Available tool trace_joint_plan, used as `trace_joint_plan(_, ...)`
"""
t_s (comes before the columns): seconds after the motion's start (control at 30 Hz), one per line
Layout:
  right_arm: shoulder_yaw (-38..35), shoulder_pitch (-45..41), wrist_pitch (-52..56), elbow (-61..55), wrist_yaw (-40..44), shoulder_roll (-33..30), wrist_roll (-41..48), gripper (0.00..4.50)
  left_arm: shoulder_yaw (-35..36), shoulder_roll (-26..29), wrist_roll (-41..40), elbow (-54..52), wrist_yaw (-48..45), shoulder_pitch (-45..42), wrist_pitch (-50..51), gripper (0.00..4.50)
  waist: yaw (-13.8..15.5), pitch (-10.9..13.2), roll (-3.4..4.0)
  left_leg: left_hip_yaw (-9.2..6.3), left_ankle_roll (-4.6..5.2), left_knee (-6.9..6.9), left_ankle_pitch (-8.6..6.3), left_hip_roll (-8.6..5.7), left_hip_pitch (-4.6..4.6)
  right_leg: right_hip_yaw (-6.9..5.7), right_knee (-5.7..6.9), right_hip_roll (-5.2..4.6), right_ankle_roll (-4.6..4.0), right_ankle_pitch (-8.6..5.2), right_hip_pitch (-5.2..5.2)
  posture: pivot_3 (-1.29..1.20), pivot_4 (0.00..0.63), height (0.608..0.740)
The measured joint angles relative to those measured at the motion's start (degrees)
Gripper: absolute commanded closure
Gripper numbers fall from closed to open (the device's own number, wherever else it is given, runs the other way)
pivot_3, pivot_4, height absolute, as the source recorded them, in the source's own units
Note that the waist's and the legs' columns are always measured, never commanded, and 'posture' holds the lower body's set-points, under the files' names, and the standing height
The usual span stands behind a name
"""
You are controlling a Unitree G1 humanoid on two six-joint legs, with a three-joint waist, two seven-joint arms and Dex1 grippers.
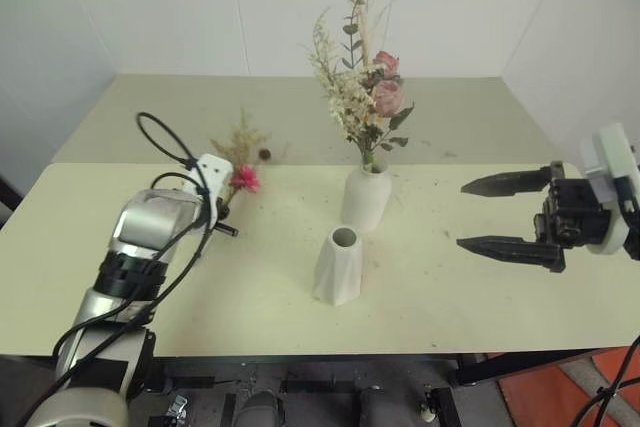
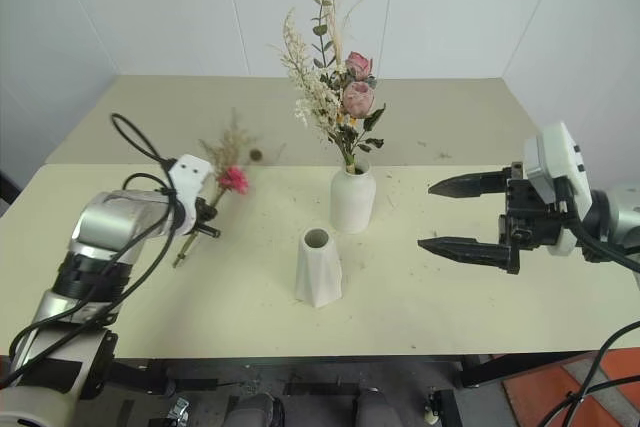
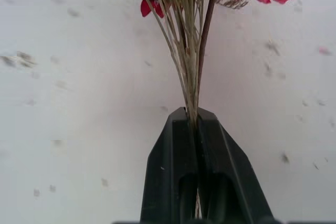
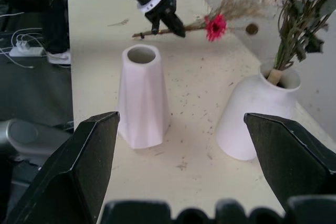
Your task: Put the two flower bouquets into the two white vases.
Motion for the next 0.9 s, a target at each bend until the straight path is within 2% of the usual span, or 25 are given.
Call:
trace_joint_plan(0.07,-0.1,1.4,-1.6,0.4,0.6,0.0,-0.6,0.0,7.3,-2.3,-1.4,-2.6,0.0,4.2,-14.2,4.49,0.2,0.0,0.0,0.02,-0.01,0.01,0.0,0.0,0.0,-0.02,-0.01,-0.04,-0.01,0.01,0.01,0.0,0.15,0.74)
trace_joint_plan(0.13,-0.2,2.5,-3.0,1.0,1.0,0.0,-1.2,0.0,11.7,-3.6,-4.1,-4.8,-1.8,5.9,-22.9,4.49,0.3,0.0,-0.02,0.03,-0.02,0.06,0.01,0.0,-0.01,-0.03,0.0,-0.05,-0.02,0.02,0.04,0.0,0.15,0.74)
trace_joint_plan(0.23,-0.4,3.8,-5.2,2.1,2.2,0.5,-1.6,0.0,16.7,-3.8,-10.7,-7.3,-6.8,5.3,-26.8,4.49,0.8,0.0,-0.02,0.03,-0.02,0.06,0.01,-0.01,0.02,-0.05,-0.01,-0.04,-0.01,0.01,0.09,0.0,0.15,0.74)
trace_joint_plan(0.4,-1.1,6.3,-6.9,4.0,4.6,0.6,-1.6,0.0,18.1,-3.1,-22.6,-10.4,-17.2,2.4,-26.2,4.49,1.1,0.0,-0.02,0.03,-0.02,0.07,0.01,-0.01,0.01,-0.05,-0.03,-0.03,0.01,0.01,0.09,0.0,0.15,0.74)
trace_joint_plan(0.63,-3.0,8.6,-7.1,4.8,7.9,0.3,-1.3,0.0,17.6,-2.6,-39.6,-11.2,-28.3,-4.4,-18.6,4.49,0.8,0.0,-0.02,0.02,-0.02,0.09,0.01,0.0,0.09,-0.03,0.01,0.0,0.01,0.01,0.15,0.0,0.15,0.74)
trace_joint_plan(0.9,-4.4,10.0,-7.1,4.6,8.2,0.3,-0.4,0.0,14.1,-8.4,-48.8,-9.3,-30.4,-8.4,-14.4,4.49,0.6,0.0,-0.03,0.01,-0.02,0.09,0.01,-0.01,0.14,-0.03,0.0,0.0,0.02,0.0,0.2,0.0,0.15,0.74)
